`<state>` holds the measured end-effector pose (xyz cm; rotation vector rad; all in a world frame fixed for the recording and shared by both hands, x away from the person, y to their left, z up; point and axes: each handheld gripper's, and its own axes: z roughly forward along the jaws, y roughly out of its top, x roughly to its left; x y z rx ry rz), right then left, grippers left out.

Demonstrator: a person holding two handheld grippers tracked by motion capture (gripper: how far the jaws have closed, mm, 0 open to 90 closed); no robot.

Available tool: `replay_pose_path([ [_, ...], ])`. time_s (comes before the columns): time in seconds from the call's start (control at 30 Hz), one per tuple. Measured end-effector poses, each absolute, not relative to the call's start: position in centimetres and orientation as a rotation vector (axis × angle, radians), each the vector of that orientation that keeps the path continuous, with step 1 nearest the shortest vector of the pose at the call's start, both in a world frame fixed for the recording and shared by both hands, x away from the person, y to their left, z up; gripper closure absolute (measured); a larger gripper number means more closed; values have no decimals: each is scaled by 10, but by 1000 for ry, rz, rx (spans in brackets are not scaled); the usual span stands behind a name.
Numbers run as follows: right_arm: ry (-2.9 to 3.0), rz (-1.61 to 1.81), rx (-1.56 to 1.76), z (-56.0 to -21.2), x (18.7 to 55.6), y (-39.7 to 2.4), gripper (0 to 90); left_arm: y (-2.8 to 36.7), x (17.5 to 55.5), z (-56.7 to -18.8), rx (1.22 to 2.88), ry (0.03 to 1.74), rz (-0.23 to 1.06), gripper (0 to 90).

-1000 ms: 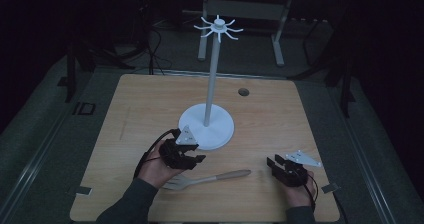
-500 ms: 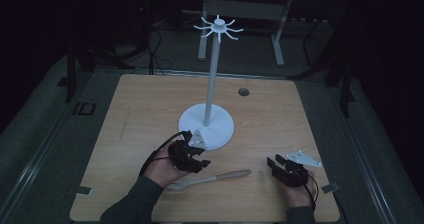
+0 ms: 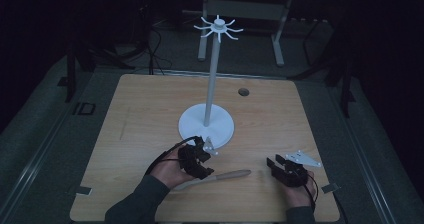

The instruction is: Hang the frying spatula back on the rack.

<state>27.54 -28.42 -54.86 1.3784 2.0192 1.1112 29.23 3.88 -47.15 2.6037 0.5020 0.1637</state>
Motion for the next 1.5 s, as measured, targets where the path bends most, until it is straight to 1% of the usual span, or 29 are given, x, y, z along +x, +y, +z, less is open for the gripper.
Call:
replay_pose_path([
  [0.37,2023,1108,1389,-549,276,-285,555,29,296,-483,2668,497,124,582],
  [0.97,2026,1107,1380,-549,275,-284,546,13,300,-503,2780,467,63,581],
  [1.23,2029,1107,1379,-550,275,-282,541,6,299,-513,2831,450,30,630],
  [1.5,2029,1108,1378,-550,275,-283,539,-5,300,-521,2860,434,28,684],
])
